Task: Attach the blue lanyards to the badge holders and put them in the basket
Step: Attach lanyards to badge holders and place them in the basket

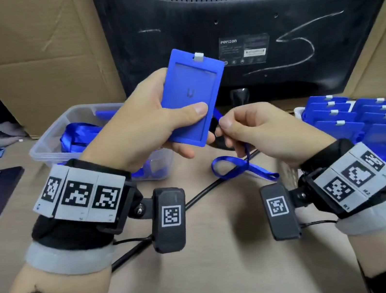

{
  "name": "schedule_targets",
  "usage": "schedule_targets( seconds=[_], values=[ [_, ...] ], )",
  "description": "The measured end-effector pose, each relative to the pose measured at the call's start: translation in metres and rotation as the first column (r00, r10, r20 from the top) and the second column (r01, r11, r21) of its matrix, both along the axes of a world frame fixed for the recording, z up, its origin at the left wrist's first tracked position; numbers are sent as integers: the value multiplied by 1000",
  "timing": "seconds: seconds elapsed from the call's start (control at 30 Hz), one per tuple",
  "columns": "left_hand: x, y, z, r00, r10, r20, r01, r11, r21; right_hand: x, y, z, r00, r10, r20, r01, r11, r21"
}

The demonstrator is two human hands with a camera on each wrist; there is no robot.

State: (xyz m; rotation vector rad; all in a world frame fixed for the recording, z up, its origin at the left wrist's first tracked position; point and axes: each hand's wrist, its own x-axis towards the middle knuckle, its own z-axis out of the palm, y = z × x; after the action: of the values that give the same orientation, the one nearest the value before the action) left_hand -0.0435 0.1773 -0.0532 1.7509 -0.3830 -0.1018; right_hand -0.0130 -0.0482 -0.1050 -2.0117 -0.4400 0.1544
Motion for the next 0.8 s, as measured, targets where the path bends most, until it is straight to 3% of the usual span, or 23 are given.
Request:
schedule_targets(
  seconds=[0.13, 0.27, 0.4, 0.47, 0.53, 0.6, 0.67, 0.8],
  values=[
    [-11, 5, 10, 990, 140, 30, -141, 990, 19, -25, 5, 17, 993, 108, -56, -116, 976, -185],
    [-20, 10, 13, 953, 263, 147, -298, 894, 334, -53, 17, 44, 986, 164, -43, -169, 937, -304],
    [-42, 10, 8, 992, 110, 66, -126, 749, 651, -75, 28, 71, 987, 161, 18, -148, 937, -316],
    [-54, 11, 7, 1000, 15, 4, -13, 681, 732, -82, 32, 80, 993, 115, 14, -107, 959, -261],
    [-64, 13, 7, 995, -62, -73, 96, 665, 741, -86, 32, 87, 998, 56, -33, -62, 977, -206],
    [-73, 17, 9, 984, -126, -126, 178, 654, 735, -89, 29, 89, 998, 53, -36, -61, 964, -259],
    [-79, 22, 12, 975, -169, -148, 223, 645, 731, -95, 25, 90, 994, 112, 2, -103, 923, -370],
    [-91, 30, 21, 961, -211, -178, 275, 698, 661, -100, 22, 89, 984, 130, 123, -69, 912, -405]
  ],
)
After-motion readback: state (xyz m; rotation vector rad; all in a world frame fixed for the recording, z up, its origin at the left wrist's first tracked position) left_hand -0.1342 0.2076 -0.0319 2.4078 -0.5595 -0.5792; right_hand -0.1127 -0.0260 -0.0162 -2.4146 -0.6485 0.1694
